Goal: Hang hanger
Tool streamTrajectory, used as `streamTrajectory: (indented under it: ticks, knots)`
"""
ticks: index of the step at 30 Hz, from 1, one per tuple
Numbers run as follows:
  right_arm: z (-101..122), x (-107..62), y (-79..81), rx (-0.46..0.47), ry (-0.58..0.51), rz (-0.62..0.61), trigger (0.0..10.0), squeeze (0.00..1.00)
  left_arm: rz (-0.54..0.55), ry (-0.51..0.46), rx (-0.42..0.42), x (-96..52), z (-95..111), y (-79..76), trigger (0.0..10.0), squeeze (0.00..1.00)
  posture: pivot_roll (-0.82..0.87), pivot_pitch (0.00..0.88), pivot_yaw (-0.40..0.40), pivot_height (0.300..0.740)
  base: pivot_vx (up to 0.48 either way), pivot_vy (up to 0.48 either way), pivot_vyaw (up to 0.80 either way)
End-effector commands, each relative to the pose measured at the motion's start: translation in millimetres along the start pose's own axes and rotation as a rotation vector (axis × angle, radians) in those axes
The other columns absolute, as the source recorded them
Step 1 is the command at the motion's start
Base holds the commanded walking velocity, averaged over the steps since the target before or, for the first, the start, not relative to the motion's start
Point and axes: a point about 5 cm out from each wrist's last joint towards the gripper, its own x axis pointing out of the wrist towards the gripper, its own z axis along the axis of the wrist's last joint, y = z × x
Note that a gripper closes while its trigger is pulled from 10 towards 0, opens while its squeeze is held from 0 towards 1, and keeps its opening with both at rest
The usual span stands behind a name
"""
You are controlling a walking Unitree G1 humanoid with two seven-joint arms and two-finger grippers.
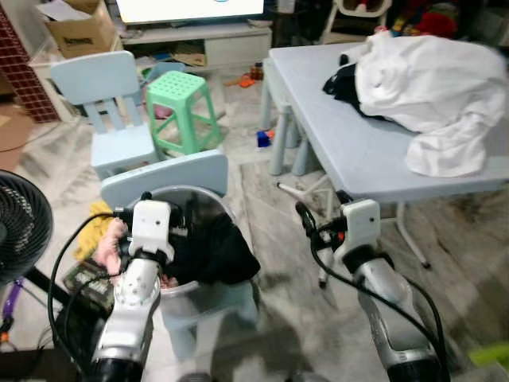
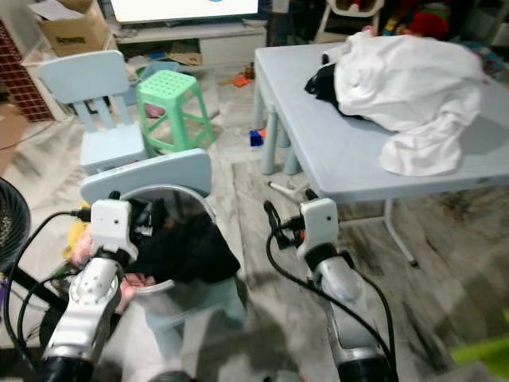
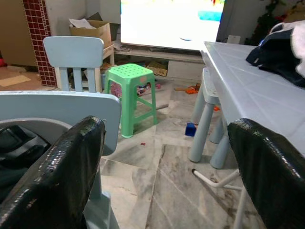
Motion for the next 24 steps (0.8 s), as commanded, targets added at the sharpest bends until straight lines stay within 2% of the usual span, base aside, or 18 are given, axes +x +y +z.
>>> streamTrajectory:
  ticks: [1,12,21,24]
  knots:
    - [-2.6,-5.3,-8.3,-0.006,0.017,-0.027,10.0,0.0,-0.022,-0.014,0.003,1.5,3.0,-8.6,10.0,0.0,-0.01,0.0,-0.015,0.74,0.0,0.0,0.0]
    - [-2.3,-4.9,-7.3,-0.013,0.018,-0.017,10.0,0.0,-0.045,-0.017,-0.011,1.3,4.0,-10.7,10.0,0.0,-0.01,0.0,-0.017,0.74,0.047,0.0,0.0]
    - [-2.9,-6.1,-5.6,-0.021,0.017,-0.008,10.0,0.0,-0.058,-0.02,-0.028,2.3,4.8,-11.5,10.0,0.0,-0.01,0.0,-0.017,0.74,0.328,0.0,0.78]
    - [-3.8,-7.3,-6.5,-0.023,0.021,-0.012,10.0,0.0,-0.065,-0.025,-0.031,1.9,5.5,-11.7,10.0,0.0,-0.01,0.0,-0.017,0.74,0.412,0.0,0.0]
